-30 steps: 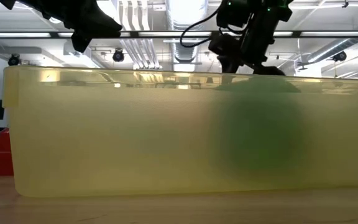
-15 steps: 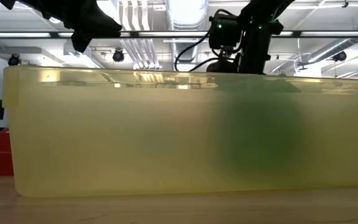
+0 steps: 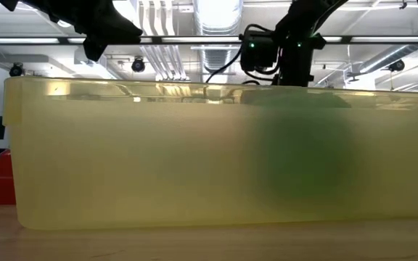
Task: Pick & Place Toys
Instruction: Put the orange playing card box into the transparent bin
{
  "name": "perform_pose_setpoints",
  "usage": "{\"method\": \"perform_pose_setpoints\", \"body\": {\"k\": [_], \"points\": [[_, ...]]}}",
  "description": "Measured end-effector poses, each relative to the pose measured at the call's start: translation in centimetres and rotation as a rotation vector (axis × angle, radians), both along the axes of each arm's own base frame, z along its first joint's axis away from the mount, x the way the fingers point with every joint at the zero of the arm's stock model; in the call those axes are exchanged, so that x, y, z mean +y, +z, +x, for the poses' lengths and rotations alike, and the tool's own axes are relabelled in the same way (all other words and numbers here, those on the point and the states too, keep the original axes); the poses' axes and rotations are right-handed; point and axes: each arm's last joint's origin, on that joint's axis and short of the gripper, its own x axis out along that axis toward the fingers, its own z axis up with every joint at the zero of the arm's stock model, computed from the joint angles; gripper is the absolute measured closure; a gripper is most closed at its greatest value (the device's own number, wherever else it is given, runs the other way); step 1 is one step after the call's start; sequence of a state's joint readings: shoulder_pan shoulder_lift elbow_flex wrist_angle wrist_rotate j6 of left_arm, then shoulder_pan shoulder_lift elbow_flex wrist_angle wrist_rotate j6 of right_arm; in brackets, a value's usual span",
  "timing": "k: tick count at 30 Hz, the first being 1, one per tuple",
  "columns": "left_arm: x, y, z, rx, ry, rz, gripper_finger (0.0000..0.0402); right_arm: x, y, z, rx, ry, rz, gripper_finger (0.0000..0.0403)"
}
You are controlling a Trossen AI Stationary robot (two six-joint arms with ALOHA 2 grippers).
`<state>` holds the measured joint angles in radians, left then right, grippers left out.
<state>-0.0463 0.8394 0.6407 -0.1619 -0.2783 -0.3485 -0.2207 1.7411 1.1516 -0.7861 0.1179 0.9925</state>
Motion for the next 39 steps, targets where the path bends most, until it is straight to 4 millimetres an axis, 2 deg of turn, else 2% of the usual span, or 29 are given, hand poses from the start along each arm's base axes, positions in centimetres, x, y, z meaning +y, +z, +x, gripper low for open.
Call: {"method": "perform_pose_setpoints", "body": {"k": [7,17,34,39], "points": [[0.0,0.0,0.0,0.001,-0.001,0.000,0.0323,-0.2,-0.3,-0.6,0.089,-0.027,-0.073,0.0020],[0.0,0.0,0.0,0.001,0.000,0.000,0.0323,-0.7,-0.6,-1.7,0.163,-0.076,-0.088,0.0020],[0.0,0.0,0.0,0.000,0.000,-0.002,0.0323,-0.2,-0.7,-0.9,0.071,-0.125,-0.080,0.0020],[0.0,0.0,0.0,-0.002,0.004,-0.015,0.0323,-0.2,-1.4,-0.4,0.045,-0.157,-0.085,0.0020]]}}
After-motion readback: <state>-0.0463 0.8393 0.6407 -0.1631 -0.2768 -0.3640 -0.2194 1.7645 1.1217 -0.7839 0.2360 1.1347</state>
